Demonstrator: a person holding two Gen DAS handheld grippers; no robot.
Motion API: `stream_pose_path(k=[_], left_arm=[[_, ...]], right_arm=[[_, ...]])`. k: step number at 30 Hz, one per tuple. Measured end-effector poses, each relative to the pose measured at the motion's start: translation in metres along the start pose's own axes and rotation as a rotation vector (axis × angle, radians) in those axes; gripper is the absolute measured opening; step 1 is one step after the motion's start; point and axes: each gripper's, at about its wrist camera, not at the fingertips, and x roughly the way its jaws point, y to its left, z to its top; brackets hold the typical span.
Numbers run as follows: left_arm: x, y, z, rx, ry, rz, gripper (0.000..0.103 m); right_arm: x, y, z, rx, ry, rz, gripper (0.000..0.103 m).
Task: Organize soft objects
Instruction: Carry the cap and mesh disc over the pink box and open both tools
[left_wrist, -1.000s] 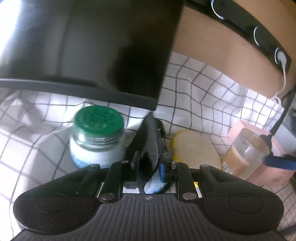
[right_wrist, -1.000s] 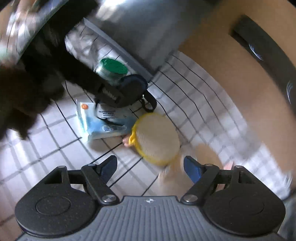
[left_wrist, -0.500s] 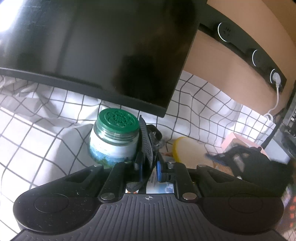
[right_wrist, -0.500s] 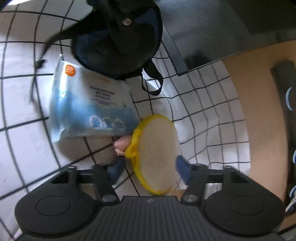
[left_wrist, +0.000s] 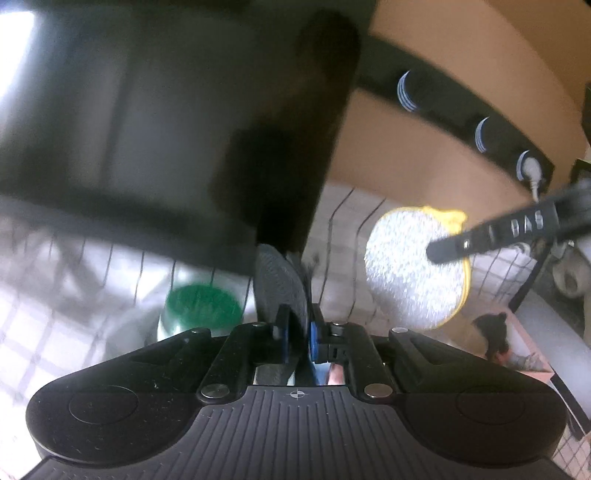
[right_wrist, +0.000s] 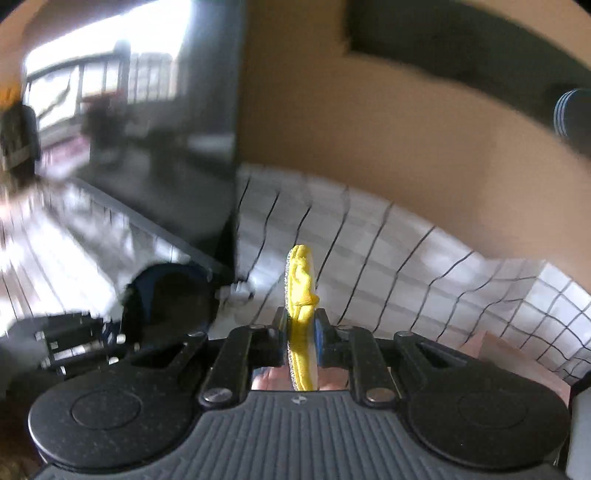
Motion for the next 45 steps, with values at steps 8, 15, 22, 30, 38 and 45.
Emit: stream_pose_path(k=[8,15,22,30,38,45], left_arm=[[-0.014,-0.059,0.052,0.161,-0.114,-0.025,0.012],[-0.009,-0.129,0.085,0.294,-0.183,-0.083,0.012],[0.020,-0.212,0.097,0.371,-0.184,-0.207,0.012],[0.085,-0.289,0.067,0.365,-0.025,-0.394,0.012],[0.181,-0.284,0.017,0.080,0.317,-0.485,0.013],[0.188,-0.261,0.002,0.080,0.269,-0.205,0.014]], right_arm=[[-0.067,-0.049,0.010,0.017,-0.156,-0.086,0.014],[-0.113,-0.110,-0.003,0.073,-0.238,-0.157,0.014],[-0.149,-0.185,-0.032,0.167,-0.277,-0.225,0.014],[-0.163,-0.251,-0.077,0.304,-0.243,-0.257,0.014],[-0.140,-0.264,-0.095,0.330,-0.181,-0.260,0.014],[-0.107,-0.241,-0.112,0.225,-0.128,-0.266,0.014]])
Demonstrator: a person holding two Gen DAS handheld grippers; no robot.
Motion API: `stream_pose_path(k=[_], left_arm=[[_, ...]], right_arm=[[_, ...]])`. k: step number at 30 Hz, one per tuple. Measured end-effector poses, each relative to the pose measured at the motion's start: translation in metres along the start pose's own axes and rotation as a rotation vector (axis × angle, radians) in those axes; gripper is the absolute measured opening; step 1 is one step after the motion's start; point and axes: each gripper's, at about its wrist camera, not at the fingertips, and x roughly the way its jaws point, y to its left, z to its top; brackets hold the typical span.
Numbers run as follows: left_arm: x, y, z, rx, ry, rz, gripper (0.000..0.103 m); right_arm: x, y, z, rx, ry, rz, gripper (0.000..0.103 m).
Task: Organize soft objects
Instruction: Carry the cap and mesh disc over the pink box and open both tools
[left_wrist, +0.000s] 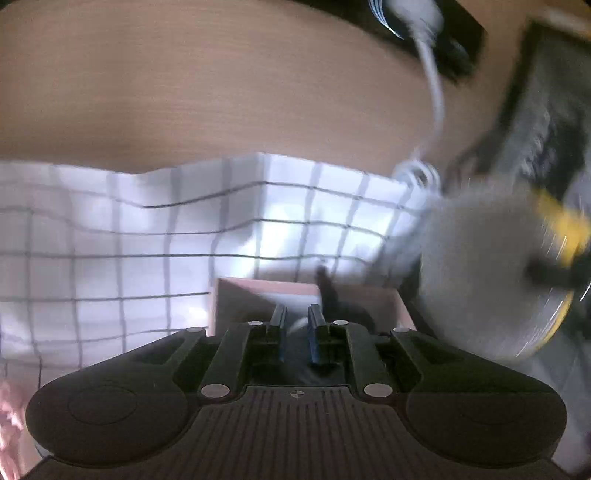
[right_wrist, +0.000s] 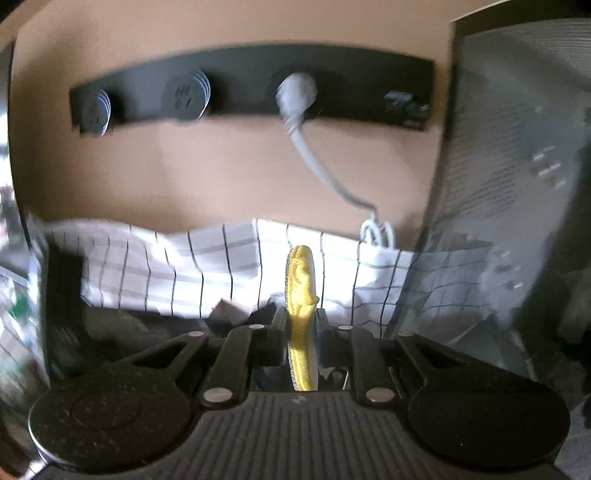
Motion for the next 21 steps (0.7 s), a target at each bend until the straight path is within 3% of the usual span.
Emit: stream_pose_path(k=[3,7,10,17,19,21], left_arm=[[-0.026,0.012,0.006,-0.042,-0.048,-0.009,0.014],[-0.070,0.020,0.003,-0.045,-0.094,-0.020,0.014],[-0.099,0.025,-0.013,-0.035,-0.104,-0.017,0.014],[-0.159,0.071,-0.058,-0.089,-0.084,0.135,0.014],[-0.172,0.094,-0.072,-0.137,-0.072,0.189,0.014],[-0.182,0.116,-0.085,-0.181,-0.061,0.251,0.014]], right_arm=[[0.023,0.017,-0.017,-0.057,0.026,-0.018,0.014],[0.059,0.045,-0.041,-0.198,0.045,-0.110,0.014],[0.082,0.059,-0.058,-0.227,0.101,-0.100,0.017],[0.095,0.074,-0.086,-0.225,0.173,-0.046,0.025],[0.093,0.073,-0.086,-0.185,0.207,-0.013,0.035],[0.085,0.070,-0.086,-0.136,0.218,0.020,0.061]])
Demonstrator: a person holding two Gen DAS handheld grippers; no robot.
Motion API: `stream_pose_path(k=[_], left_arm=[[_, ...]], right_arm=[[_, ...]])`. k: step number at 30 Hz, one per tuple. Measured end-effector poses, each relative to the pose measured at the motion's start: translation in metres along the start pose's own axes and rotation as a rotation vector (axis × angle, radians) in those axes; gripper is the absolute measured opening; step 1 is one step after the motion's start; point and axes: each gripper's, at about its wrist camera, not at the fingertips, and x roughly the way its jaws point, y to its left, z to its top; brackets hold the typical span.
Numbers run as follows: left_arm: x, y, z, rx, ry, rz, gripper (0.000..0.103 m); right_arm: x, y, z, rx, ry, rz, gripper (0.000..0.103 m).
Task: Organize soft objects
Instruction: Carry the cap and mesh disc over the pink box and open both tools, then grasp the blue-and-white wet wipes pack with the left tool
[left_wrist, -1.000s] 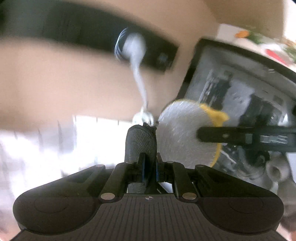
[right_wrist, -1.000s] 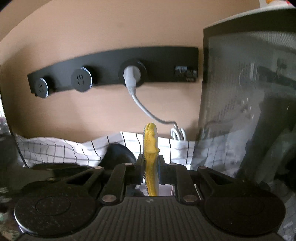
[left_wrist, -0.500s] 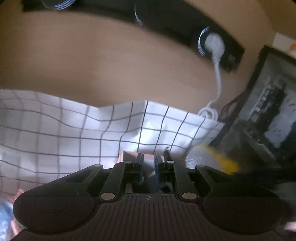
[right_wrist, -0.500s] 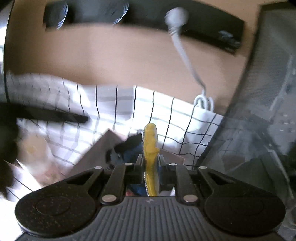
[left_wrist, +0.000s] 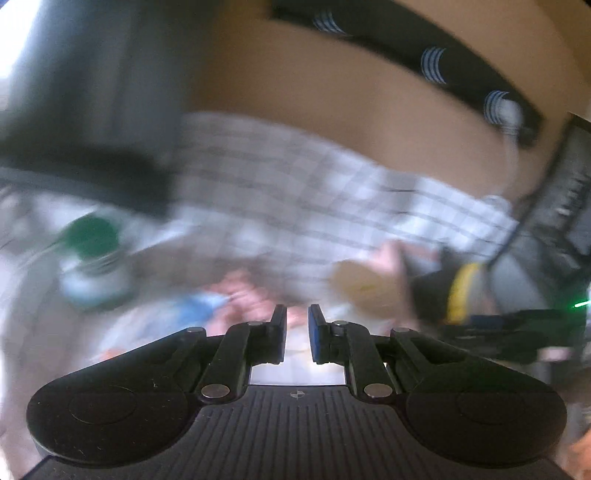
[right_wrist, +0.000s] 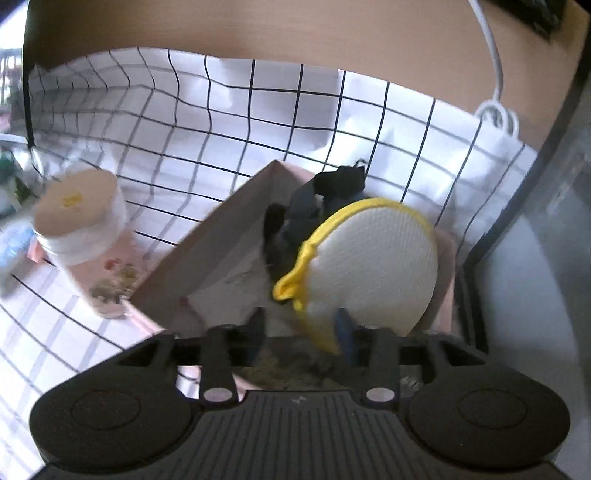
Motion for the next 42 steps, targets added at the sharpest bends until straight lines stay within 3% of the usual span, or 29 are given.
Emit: stream_pose_path(k=[5,9,15,21,24,27,37,42], left_arm=[[-0.004,0.056,-0.021,-0.065,0.048,0.152,0.014],[-0.004,0.080,-0.032,-0.064,0.076,0.198,0.014],[0.009,0.086,-0.032,-0.027,0.081,0.154,0.014],[0.030,0.077,-0.023,0.073,0.078,0.128,0.014],[0.043,0.078,-0.022,0.118,0.098,0.147,0.014],[0.051,0.086,-0.024,0.130,0.134,0.146,0.014],[0.044,0.096,-0.021,0.163,0.104,0.066,0.016],[0.051,0.082,-0.016,0.275,0.114,0.065,0.016]], right_arm=[[-0.039,0.006,-0.003,0.056,-0.059,0.043,0.069],[-0.071,0.028,-0.009,0.045,-0.103,0.039,0.076],[-0.083,0.079,-0.024,0.016,-0.065,0.106,0.077],[-0.072,0.150,-0.040,-0.175,-0.065,0.075,0.077],[-0.069,0.172,-0.033,-0.191,-0.071,0.121,0.077],[-0.062,0.189,-0.024,-0.203,-0.081,0.131,0.077],[-0.038,0.216,-0.014,-0.229,-0.033,0.149,0.077],[-0.034,0.214,-0.020,-0.202,0.000,0.155,0.077]])
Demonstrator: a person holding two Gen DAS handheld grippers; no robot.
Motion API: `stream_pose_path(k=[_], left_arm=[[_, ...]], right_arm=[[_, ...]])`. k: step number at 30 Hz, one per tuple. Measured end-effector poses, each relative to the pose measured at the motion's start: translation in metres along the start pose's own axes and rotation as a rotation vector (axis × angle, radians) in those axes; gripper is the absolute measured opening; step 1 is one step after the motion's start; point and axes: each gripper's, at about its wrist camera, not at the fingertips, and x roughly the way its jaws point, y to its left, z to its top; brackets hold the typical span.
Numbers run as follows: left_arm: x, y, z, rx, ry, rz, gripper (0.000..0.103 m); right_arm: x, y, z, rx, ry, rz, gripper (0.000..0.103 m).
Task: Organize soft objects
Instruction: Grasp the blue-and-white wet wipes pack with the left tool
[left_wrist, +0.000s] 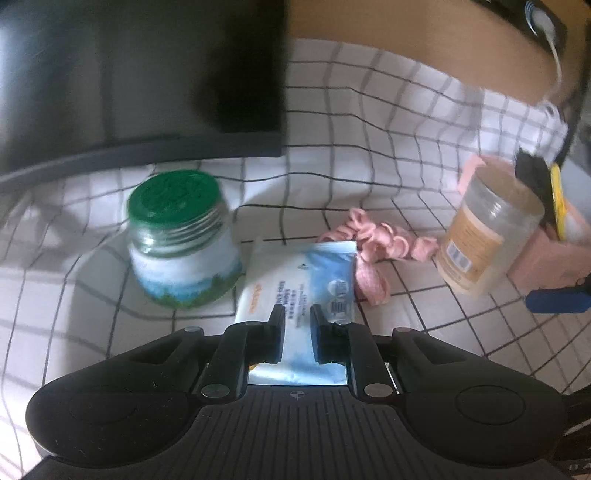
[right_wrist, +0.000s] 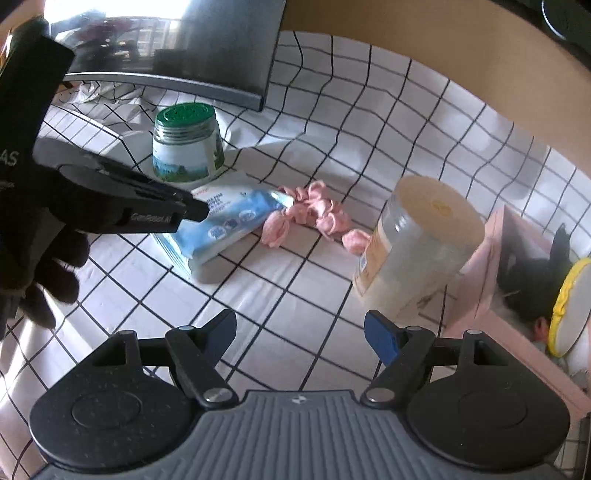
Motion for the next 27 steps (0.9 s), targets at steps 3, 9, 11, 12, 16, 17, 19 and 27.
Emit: stream_pose_path(k=[3,9,11,12,16,17,19,27], left_arm=[[0.010,-0.013,0.003,0.068,0.044,-0.039,0.019],[0.017,-0.038,0.009,0.180,0.087,-0.116,0.054],[0.018,-0.041,0.007,0.201,0.079,-0.116,0.056],[0.016,-0.040,0.006,0.199,0.068,-0.113,0.056],[0.008,-0.031,0.003,0.222,-0.021,0.050,0.052],[0.010,-0.028,0.002,0.223,-0.008,0.075,0.052],[0.015,-0.018,0.005,0.171,0.023,0.034,0.052],[0.022,-0.023,0.004,0.196,0.046,-0.071,0.075]], right_arm=[[0.000,-0.002,-0.007,0.013,0.011,-0.003,0.077],[-0.004,-0.019,-0.026,0.071,0.034,-0.008,0.077],[-0.002,-0.025,-0.032,0.101,0.043,-0.009,0.077],[-0.001,-0.028,-0.035,0.118,0.049,-0.010,0.077],[-0.001,-0.037,-0.046,0.164,0.061,-0.008,0.077],[-0.001,-0.038,-0.049,0.170,0.064,-0.007,0.077],[0.001,-0.039,-0.052,0.179,0.071,-0.004,0.077],[0.006,-0.033,-0.056,0.160,0.100,0.014,0.077]])
